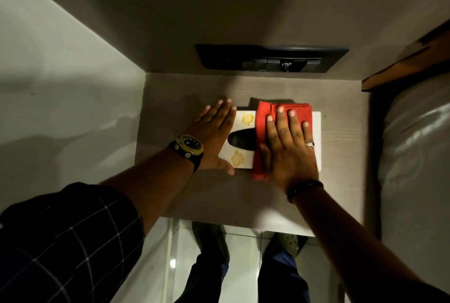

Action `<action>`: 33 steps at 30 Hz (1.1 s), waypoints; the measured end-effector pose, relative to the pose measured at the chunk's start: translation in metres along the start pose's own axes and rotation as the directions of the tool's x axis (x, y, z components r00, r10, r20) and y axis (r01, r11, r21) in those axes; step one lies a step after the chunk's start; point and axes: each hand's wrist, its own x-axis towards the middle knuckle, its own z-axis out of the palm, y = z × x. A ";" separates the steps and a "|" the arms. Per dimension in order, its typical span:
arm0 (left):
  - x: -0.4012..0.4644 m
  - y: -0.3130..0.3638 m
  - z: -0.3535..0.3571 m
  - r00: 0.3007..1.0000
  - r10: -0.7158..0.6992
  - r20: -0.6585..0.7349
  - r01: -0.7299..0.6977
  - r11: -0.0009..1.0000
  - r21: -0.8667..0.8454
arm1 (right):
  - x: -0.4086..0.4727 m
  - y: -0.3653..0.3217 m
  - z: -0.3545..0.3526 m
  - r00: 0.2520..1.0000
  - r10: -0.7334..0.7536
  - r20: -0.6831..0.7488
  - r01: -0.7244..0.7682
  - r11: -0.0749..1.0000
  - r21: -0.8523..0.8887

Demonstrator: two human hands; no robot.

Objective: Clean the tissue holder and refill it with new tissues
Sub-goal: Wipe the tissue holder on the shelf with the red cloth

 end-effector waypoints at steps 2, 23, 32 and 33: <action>0.000 0.000 0.000 1.000 0.002 0.002 -0.002 1.000 -0.005 | -0.003 0.011 0.000 1.000 0.018 -0.023 -0.019 1.000 -0.015; 0.003 -0.007 0.009 0.998 0.048 -0.039 -0.049 0.998 -0.027 | -0.034 0.000 0.006 0.985 0.173 -0.012 -0.173 0.985 0.007; 0.005 -0.008 0.010 0.994 0.079 -0.070 -0.082 0.996 -0.042 | 0.013 0.005 -0.006 0.888 0.456 -0.055 -0.453 0.890 0.060; 0.005 -0.008 0.010 0.994 0.080 -0.074 -0.083 0.996 -0.044 | 0.019 0.001 -0.006 0.882 0.469 -0.053 -0.466 0.883 0.060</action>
